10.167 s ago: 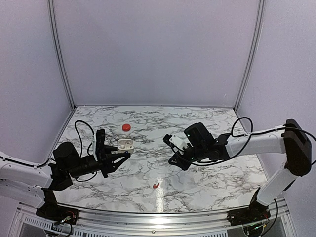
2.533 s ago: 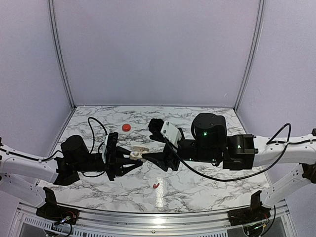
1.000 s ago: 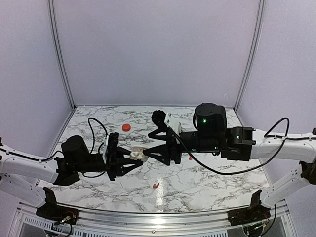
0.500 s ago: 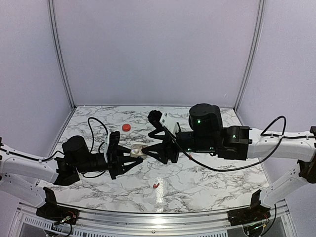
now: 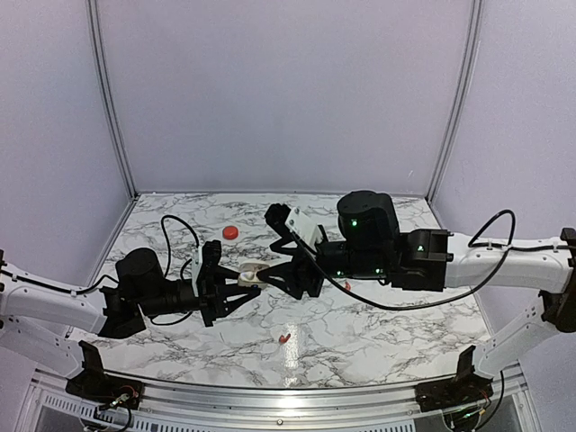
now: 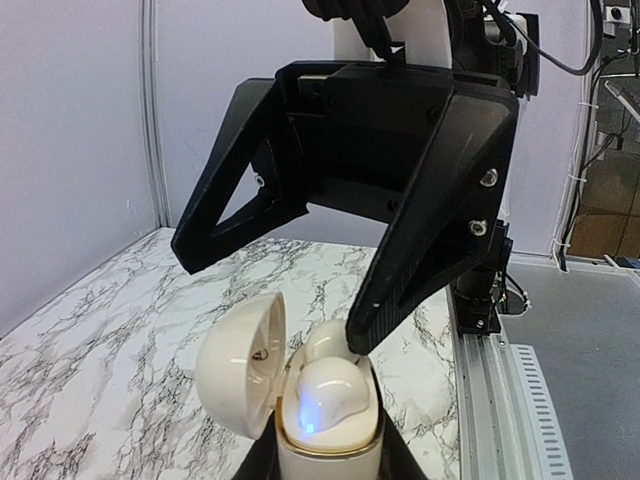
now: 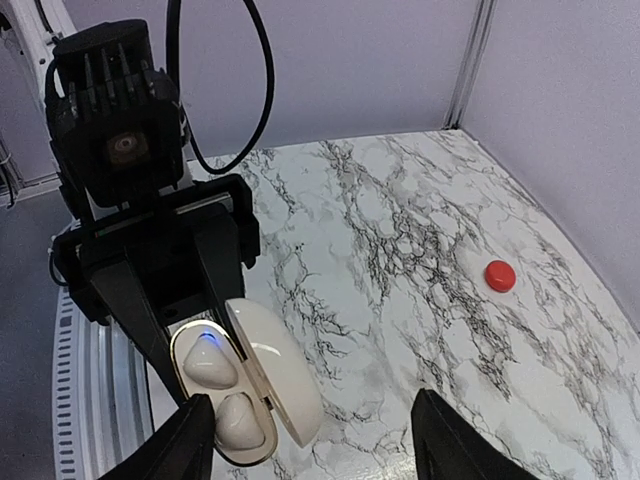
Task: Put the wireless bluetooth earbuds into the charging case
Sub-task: Adjust the right earbud in the right side groove of the charging case, then close the charging case with the earbuds, then place the charging case with the earbuds at the center of the board, then pick up the charging case from the center of the board.
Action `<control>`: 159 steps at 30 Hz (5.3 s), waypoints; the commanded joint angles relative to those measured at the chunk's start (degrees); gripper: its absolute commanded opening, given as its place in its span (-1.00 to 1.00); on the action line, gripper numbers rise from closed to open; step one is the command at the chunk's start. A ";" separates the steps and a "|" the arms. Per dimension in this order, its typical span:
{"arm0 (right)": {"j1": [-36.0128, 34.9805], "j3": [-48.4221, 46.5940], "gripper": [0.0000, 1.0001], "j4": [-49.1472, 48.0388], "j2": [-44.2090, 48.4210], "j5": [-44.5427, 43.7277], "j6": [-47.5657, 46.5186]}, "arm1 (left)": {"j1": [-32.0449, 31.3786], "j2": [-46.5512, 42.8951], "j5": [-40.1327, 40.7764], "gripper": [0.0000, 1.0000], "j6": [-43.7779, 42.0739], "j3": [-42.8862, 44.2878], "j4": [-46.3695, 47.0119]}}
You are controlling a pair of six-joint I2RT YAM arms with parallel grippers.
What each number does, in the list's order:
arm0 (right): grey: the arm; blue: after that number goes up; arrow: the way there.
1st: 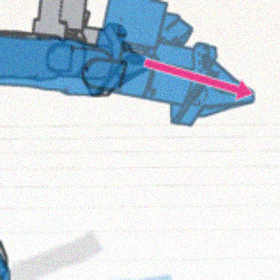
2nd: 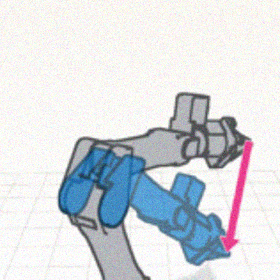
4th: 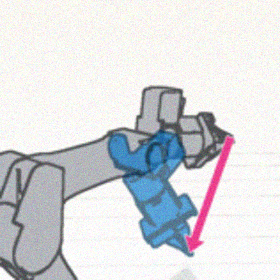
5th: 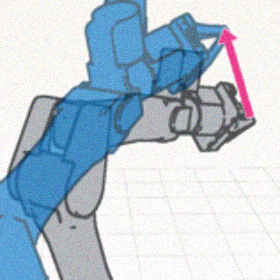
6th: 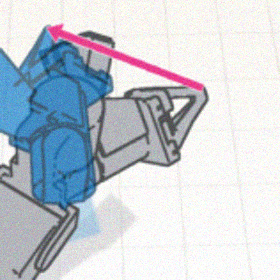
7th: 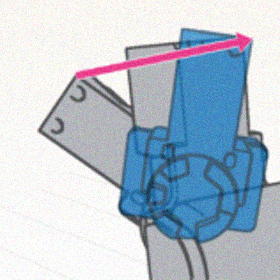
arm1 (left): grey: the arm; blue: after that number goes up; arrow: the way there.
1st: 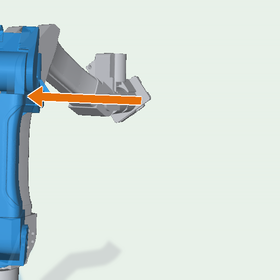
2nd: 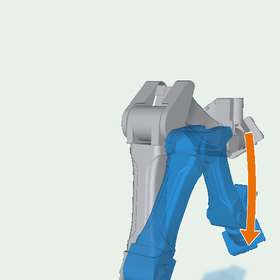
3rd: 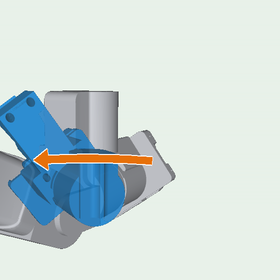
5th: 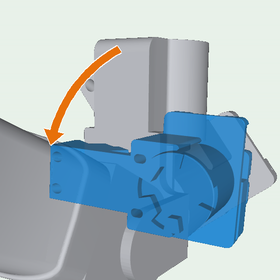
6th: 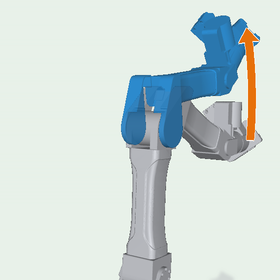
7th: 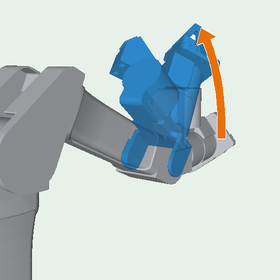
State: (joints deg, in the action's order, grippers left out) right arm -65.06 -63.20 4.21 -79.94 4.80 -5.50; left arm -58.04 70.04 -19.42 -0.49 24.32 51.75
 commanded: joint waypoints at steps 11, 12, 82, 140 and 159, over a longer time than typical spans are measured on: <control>0.47 0.66 0.41 -0.88 5.66 6.43 -0.51 | -0.23 -0.90 -3.18 -1.00 0.14 1.43 2.66; 0.47 1.08 0.40 -1.43 6.46 8.10 -0.98 | -0.23 -0.94 -3.70 -1.00 0.14 1.43 2.70; 0.99 15.71 0.97 -16.60 16.40 -18.11 2.61 | 30.26 1.72 11.21 -1.00 42.72 2.85 -23.74; 14.45 17.36 0.97 -14.46 14.31 2.06 9.79 | 38.98 25.39 7.05 0.55 12.61 35.87 -56.18; 20.59 19.49 0.97 -14.55 15.20 6.38 11.21 | 36.24 49.71 7.67 0.36 0.85 57.48 -58.69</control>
State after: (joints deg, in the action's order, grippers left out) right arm -45.43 -43.48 -9.34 -65.52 9.91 4.97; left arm -22.06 117.32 -11.55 3.31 78.41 -5.43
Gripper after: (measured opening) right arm 0.986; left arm 0.683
